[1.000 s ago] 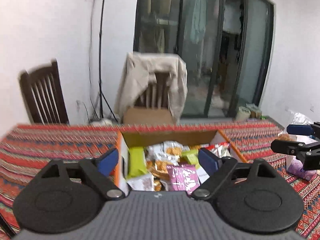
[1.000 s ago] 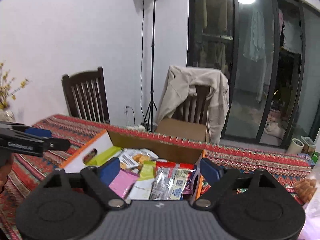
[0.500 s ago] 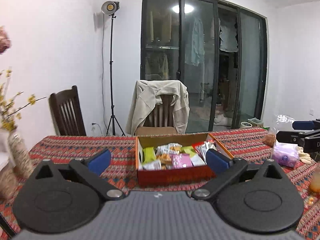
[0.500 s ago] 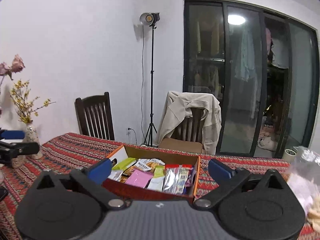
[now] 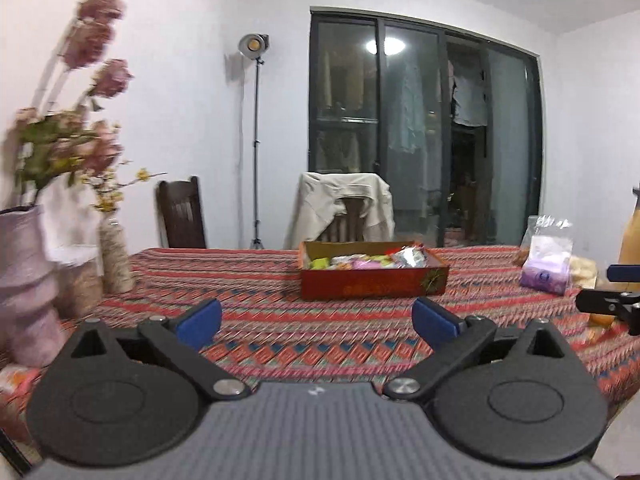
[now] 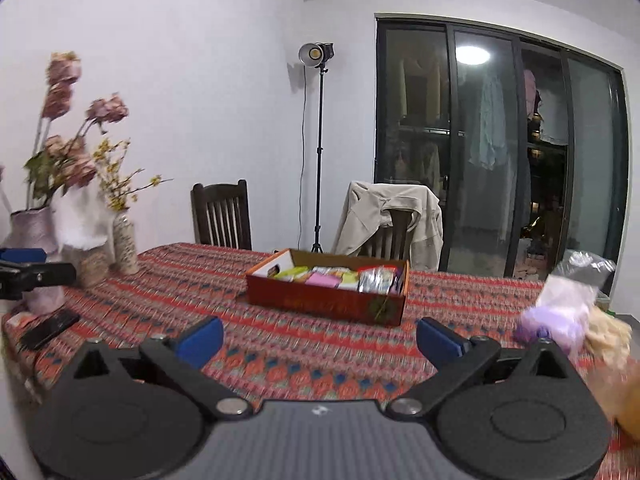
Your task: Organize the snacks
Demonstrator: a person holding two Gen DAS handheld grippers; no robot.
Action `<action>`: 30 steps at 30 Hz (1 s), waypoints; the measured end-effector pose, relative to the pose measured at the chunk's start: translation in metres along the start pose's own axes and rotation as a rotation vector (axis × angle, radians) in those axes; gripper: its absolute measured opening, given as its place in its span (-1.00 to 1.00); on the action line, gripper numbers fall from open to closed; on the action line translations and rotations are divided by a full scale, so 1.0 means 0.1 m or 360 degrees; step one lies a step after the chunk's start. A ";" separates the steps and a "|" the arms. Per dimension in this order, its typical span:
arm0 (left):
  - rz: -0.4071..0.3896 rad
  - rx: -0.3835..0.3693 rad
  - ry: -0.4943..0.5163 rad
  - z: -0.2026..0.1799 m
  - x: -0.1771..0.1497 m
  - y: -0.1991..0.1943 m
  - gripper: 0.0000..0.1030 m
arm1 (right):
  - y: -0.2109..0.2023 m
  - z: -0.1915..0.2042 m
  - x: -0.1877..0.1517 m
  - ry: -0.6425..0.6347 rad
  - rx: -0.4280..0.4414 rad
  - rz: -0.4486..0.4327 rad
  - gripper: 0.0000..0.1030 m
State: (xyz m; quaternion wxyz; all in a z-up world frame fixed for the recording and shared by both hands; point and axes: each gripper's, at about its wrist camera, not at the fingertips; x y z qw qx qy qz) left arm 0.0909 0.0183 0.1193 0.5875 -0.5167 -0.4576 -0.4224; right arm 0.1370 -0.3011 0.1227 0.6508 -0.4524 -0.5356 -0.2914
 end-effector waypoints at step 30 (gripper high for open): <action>0.0084 0.0045 -0.0023 -0.09 -1.27 -0.66 1.00 | -0.53 1.18 -1.40 0.0198 0.0073 -0.0085 1.00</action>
Point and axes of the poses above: each gripper's, at about its wrist camera, not at the fingertips, and y roughly the way its jaws point, z to its left, x to its top, and after that the axes turned 8 degrees about x, right-handed
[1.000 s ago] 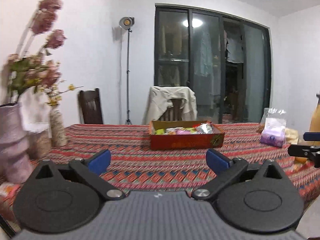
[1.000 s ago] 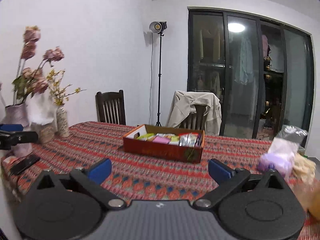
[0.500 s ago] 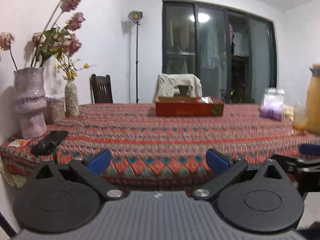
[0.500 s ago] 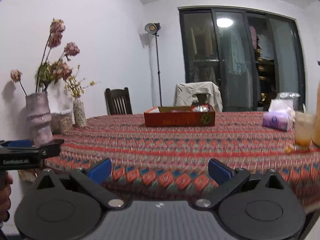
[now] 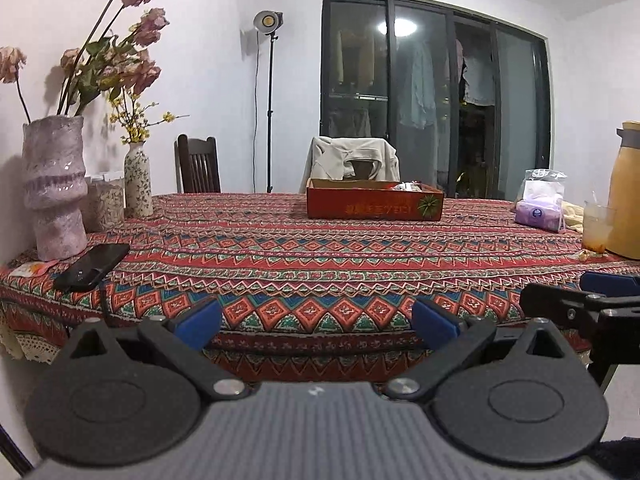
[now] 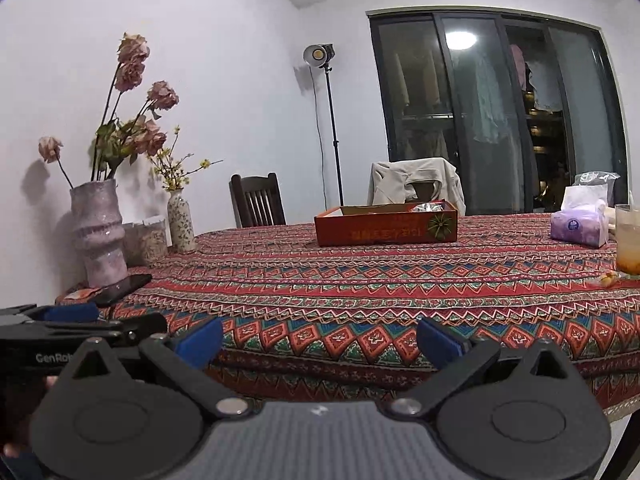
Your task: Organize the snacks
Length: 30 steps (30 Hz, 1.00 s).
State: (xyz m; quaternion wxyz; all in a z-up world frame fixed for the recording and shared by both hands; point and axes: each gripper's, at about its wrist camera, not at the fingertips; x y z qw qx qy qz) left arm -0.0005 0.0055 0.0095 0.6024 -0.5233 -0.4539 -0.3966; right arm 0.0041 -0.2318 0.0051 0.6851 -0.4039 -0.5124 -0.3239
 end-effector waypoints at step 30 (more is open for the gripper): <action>-0.0024 -0.0012 0.0057 -0.04 -0.02 0.00 1.00 | -0.03 0.06 0.01 -0.0022 -0.0009 -0.0038 1.00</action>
Point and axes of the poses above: each gripper's, at about its wrist camera, not at the fingertips, and y roughly the way its jaws point, z to its left, x to its top, and after that the axes turned 8 degrees about x, right-handed
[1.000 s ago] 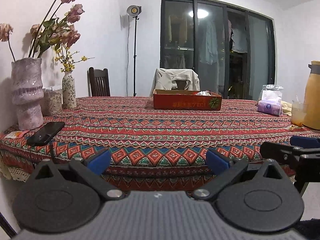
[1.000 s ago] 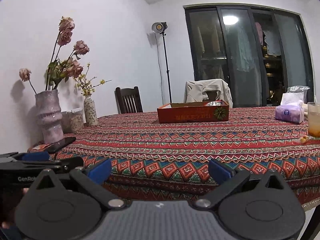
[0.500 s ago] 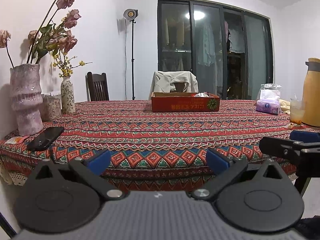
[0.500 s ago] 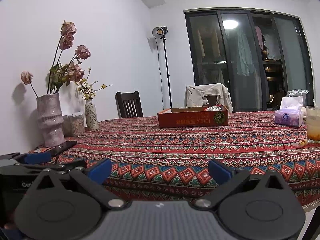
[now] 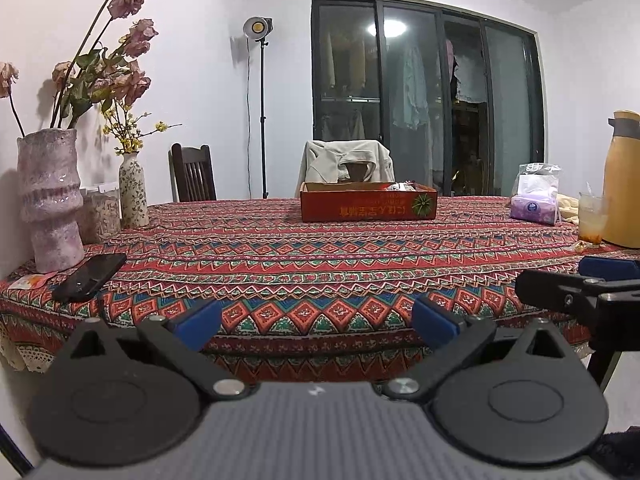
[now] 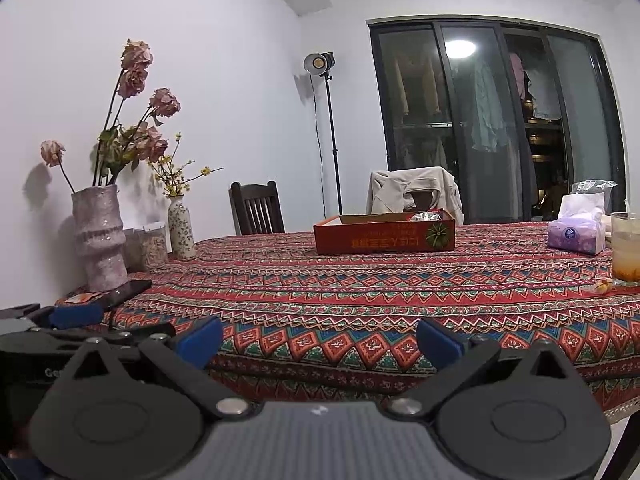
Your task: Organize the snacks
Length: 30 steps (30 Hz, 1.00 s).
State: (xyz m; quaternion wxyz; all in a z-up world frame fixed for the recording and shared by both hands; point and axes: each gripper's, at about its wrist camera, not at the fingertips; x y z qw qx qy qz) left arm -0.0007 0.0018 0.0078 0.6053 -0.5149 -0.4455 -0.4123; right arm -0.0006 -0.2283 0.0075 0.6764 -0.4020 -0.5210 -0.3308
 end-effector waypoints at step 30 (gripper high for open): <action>0.0011 -0.0007 -0.0007 0.01 -0.01 0.01 1.00 | -0.01 0.00 -0.03 0.0003 -0.0003 0.0002 1.00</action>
Point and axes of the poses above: each gripper's, at about its wrist camera, not at the fingertips, and y roughly the way its jaws point, z to its left, x to its top, and after that the axes turned 8 degrees about x, right-handed
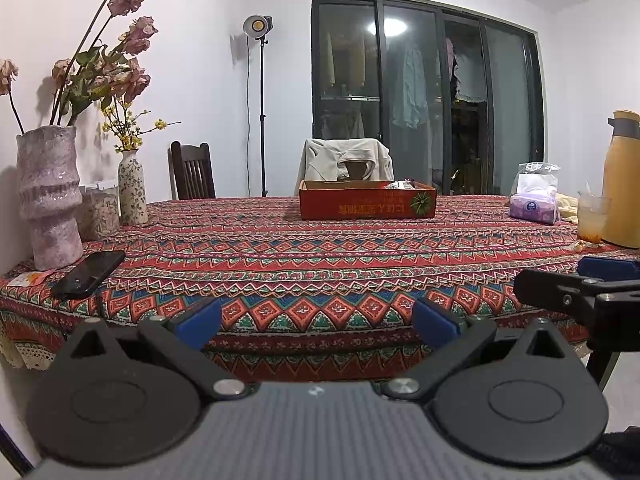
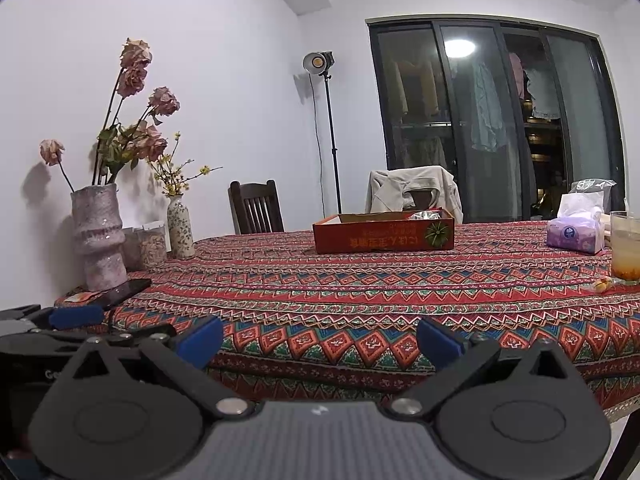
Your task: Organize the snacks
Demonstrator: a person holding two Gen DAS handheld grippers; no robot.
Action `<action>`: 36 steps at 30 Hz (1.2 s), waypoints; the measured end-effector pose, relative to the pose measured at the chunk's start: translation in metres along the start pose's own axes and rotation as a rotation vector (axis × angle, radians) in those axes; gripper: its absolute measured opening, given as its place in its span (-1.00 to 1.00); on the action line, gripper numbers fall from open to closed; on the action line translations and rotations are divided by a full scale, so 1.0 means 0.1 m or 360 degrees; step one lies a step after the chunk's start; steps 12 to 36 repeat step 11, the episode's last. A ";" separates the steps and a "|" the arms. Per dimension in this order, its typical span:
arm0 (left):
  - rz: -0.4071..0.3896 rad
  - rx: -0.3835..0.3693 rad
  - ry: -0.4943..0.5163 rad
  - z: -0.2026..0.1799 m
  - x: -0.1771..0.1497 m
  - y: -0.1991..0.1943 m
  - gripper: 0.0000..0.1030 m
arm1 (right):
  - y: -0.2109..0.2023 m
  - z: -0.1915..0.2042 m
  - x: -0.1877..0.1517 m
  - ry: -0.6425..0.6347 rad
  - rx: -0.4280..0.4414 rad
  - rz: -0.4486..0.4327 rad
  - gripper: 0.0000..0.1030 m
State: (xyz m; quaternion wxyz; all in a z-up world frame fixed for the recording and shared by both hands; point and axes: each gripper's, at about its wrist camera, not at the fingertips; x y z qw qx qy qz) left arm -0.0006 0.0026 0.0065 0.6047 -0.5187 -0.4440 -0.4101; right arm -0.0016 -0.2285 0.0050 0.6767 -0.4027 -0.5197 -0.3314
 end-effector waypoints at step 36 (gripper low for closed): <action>-0.0023 0.0003 0.0032 -0.03 -0.01 -0.04 1.00 | 0.01 0.00 0.00 0.0000 0.0000 0.0007 1.00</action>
Point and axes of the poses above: each gripper's, at about its wrist camera, not at the fingertips, and y roughly the way its jaws point, z to its left, x to its top, and after that the axes turned 8 degrees about x, right-handed
